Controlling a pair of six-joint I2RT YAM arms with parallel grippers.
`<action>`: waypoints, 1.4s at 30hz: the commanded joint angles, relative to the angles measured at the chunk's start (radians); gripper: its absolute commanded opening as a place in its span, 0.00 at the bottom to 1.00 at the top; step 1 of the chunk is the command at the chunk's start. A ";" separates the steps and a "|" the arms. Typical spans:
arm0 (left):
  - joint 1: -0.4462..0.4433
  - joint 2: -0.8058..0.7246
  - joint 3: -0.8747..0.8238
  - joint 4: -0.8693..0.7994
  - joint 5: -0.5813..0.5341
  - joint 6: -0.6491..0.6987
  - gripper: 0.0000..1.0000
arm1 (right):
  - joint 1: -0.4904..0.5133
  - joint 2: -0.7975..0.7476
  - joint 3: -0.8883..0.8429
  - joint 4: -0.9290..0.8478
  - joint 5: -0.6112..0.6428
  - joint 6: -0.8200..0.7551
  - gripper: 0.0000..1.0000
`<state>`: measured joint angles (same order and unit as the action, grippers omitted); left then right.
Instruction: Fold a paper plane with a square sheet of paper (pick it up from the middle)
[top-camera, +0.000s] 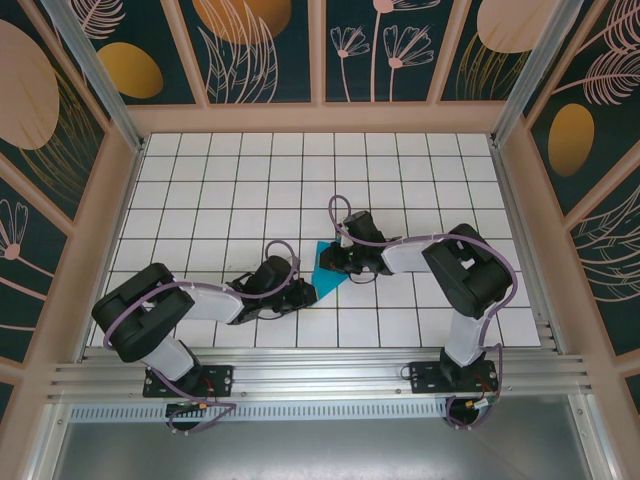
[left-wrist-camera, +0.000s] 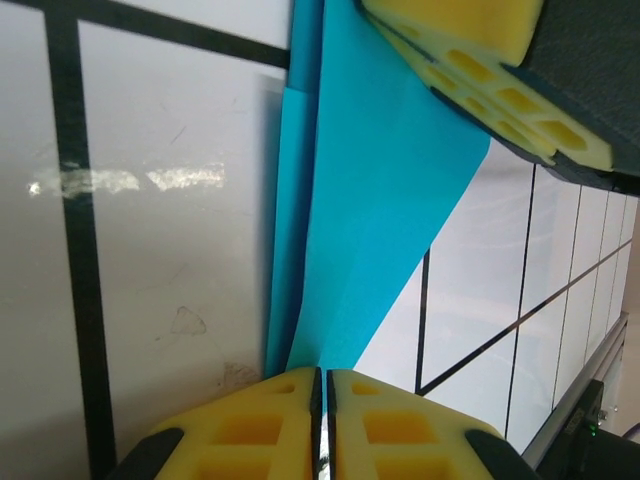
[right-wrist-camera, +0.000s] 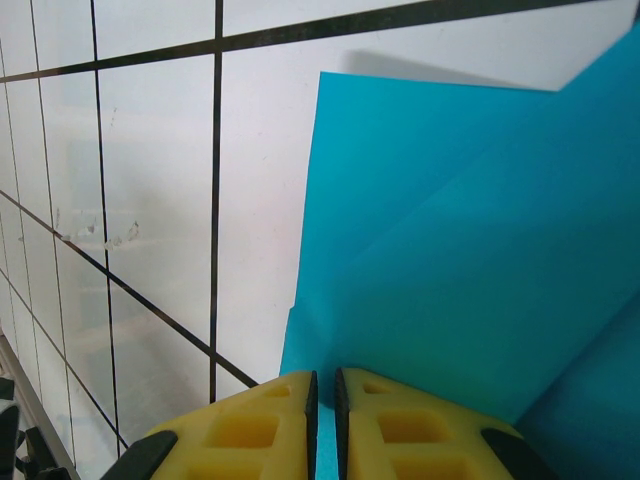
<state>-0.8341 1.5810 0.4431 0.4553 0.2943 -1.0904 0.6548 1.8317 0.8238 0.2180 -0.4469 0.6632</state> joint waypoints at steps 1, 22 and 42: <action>-0.013 0.014 -0.035 -0.183 0.095 -0.026 0.13 | 0.010 0.092 -0.029 -0.105 0.101 -0.017 0.16; 0.010 -0.109 0.137 -0.116 -0.045 -0.046 0.21 | 0.015 0.103 -0.021 -0.101 0.098 -0.016 0.16; 0.007 0.097 0.013 -0.078 -0.032 -0.086 0.16 | 0.016 0.088 -0.006 -0.117 0.098 -0.016 0.16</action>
<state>-0.8246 1.6573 0.5140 0.4789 0.2634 -1.1652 0.6575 1.8393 0.8356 0.2138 -0.4458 0.6632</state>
